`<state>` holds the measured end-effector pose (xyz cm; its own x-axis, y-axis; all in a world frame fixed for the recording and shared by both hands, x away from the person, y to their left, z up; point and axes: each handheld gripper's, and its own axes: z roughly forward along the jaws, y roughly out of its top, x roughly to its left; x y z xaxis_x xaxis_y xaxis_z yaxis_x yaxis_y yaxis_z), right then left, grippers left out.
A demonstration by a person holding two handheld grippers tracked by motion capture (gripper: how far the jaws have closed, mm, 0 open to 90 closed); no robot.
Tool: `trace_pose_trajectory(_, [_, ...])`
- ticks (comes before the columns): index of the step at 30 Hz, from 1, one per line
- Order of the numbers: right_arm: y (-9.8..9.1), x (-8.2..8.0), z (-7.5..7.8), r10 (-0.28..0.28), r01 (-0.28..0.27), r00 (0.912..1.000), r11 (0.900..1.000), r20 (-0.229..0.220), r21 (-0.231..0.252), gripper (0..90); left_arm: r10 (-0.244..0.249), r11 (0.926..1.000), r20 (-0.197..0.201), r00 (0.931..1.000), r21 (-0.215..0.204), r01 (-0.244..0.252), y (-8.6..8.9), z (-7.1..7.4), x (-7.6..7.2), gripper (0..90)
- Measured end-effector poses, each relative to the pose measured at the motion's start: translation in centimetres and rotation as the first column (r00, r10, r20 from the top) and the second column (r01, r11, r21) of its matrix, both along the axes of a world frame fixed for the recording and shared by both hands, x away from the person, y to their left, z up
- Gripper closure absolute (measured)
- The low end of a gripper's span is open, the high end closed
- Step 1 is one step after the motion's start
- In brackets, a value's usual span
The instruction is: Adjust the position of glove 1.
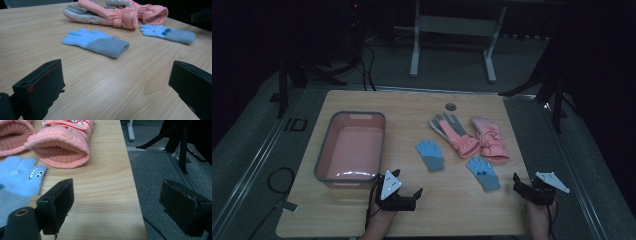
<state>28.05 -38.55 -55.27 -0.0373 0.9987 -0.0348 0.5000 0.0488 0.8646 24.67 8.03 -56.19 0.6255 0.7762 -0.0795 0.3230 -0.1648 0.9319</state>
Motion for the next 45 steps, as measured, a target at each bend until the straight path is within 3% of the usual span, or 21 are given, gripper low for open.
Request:
trace_pose_trajectory(7, [0.0,-0.2,0.0,0.006,-0.006,1.0000,1.0000,-0.002,0.002,12.6,-0.002,1.0000,-0.006,1.0000,0.002,0.002,0.0,0.0,0.1,0.1])
trace_pose_trajectory(13, [0.2,-0.4,0.5,0.028,-0.027,0.9995,0.9984,-0.012,0.050,12.2,-0.005,1.0000,-0.005,1.0000,0.005,0.005,-0.1,0.0,0.1,0.1])
trace_pose_trajectory(23, [0.8,0.4,3.2,0.070,-0.068,0.9960,0.9970,-0.055,0.038,13.3,-0.012,0.9999,-0.007,0.9999,0.008,0.012,-0.1,0.0,0.1,0.1])
trace_pose_trajectory(25, [1.0,0.8,3.9,0.100,-0.094,0.9905,0.9931,-0.094,0.070,13.0,-0.013,0.9999,-0.007,0.9999,0.008,0.013,-0.1,0.0,0.0,0.1])
trace_pose_trajectory(26, [1.2,1.0,4.2,0.101,-0.095,0.9909,0.9928,-0.088,0.073,14.1,-0.013,0.9999,-0.006,0.9999,0.008,0.013,-0.1,0.0,0.0,0.1])
trace_pose_trajectory(29, [2.2,1.6,5.2,0.132,-0.129,0.9858,0.9910,-0.104,0.036,12.6,-0.016,0.9998,-0.004,0.9999,0.008,0.016,-0.1,0.0,0.0,0.1])
trace_pose_trajectory(33, [3.5,2.1,6.6,0.185,-0.179,0.9804,0.9807,-0.069,0.078,11.0,-0.017,0.9998,-0.007,0.9998,0.008,0.017,-0.1,0.0,0.0,0.1])
trace_pose_trajectory(38, [5.2,2.8,8.4,0.232,-0.228,0.9721,0.9706,-0.038,0.077,11.0,-0.014,0.9999,-0.011,0.9998,0.005,0.014,-0.1,0.0,0.1,0.1])
trace_pose_trajectory(45, [6.9,3.9,10.3,0.306,-0.303,0.9516,0.9481,-0.024,0.097,13.4,-0.015,0.9999,-0.006,0.9999,0.006,0.015,-0.1,0.0,0.0,0.1])
